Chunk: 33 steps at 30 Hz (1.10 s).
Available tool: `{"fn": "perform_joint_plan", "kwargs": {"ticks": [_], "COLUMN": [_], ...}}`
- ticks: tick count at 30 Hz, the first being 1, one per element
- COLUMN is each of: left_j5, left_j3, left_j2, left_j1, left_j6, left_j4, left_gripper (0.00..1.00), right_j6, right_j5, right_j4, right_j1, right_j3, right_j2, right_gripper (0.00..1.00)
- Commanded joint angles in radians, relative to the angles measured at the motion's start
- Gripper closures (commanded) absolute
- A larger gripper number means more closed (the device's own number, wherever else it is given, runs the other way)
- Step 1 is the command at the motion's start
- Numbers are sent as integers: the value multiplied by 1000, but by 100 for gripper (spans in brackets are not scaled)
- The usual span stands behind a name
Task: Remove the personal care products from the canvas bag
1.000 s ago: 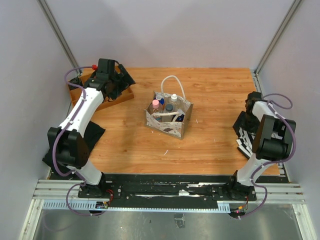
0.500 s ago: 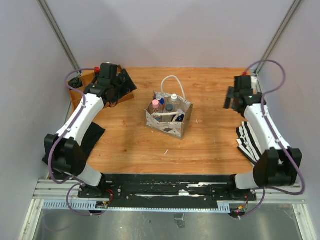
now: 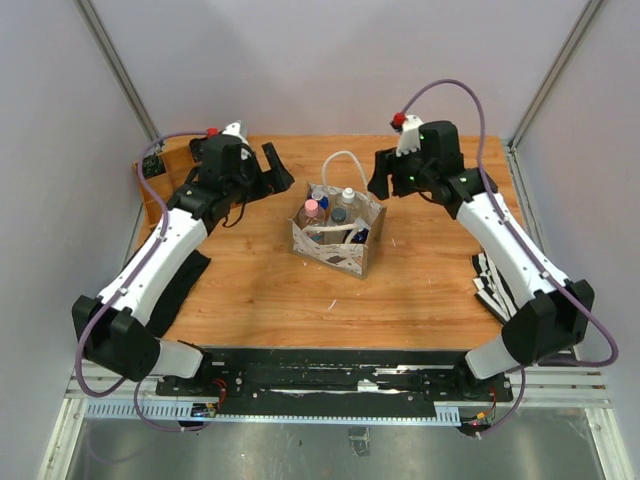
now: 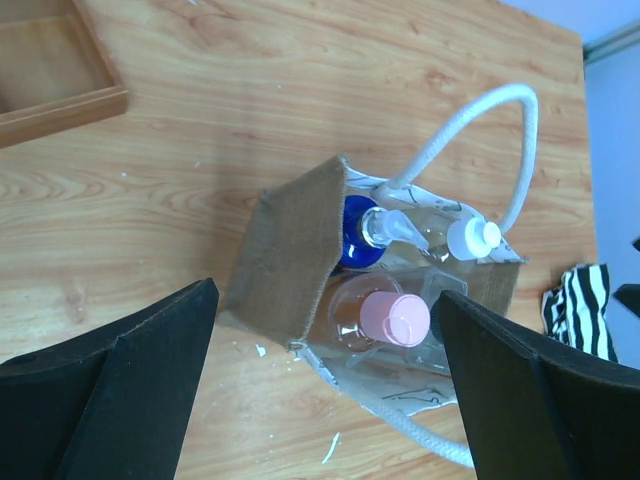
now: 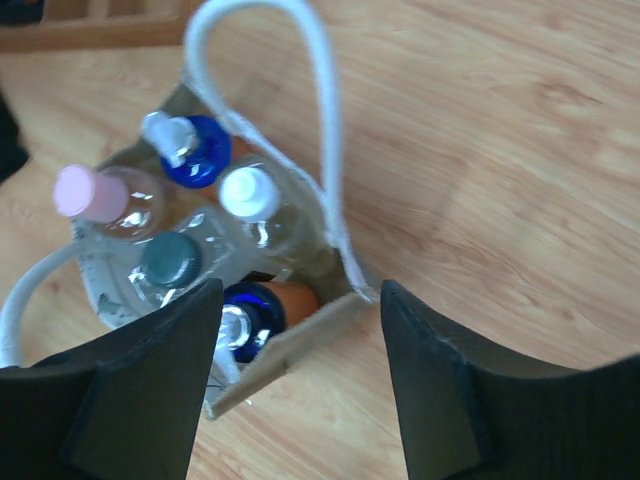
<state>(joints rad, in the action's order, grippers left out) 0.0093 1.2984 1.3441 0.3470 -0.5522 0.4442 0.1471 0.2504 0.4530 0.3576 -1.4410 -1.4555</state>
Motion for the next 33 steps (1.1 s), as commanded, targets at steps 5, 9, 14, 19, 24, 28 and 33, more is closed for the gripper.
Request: {"fn": "perform_joint_plan", "kwargs": {"ticks": [5, 9, 14, 19, 24, 28, 33], "left_j5": [-30, -2, 10, 22, 47, 51, 52], "left_j3": [94, 57, -8, 57, 35, 38, 38], "left_j2": [94, 66, 3, 78, 75, 73, 70], "left_j1": [84, 85, 84, 85, 86, 86, 87], "left_j6": [104, 111, 101, 109, 107, 110, 123], "left_j4": [69, 21, -62, 25, -6, -8, -7], "left_gripper": [0, 0, 0, 0, 0, 0, 0], "right_j6": [-141, -173, -182, -179, -175, -168, -165], "right_j5": [99, 32, -27, -17, -24, -28, -71], "right_j4": [123, 124, 121, 118, 112, 104, 98], "right_j1": [154, 197, 210, 210, 210, 212, 230], "right_j3": [-72, -17, 49, 74, 72, 54, 36], "right_j2": [-122, -127, -125, -145, -188, -209, -167], "right_gripper": [35, 36, 39, 46, 55, 66, 83]}}
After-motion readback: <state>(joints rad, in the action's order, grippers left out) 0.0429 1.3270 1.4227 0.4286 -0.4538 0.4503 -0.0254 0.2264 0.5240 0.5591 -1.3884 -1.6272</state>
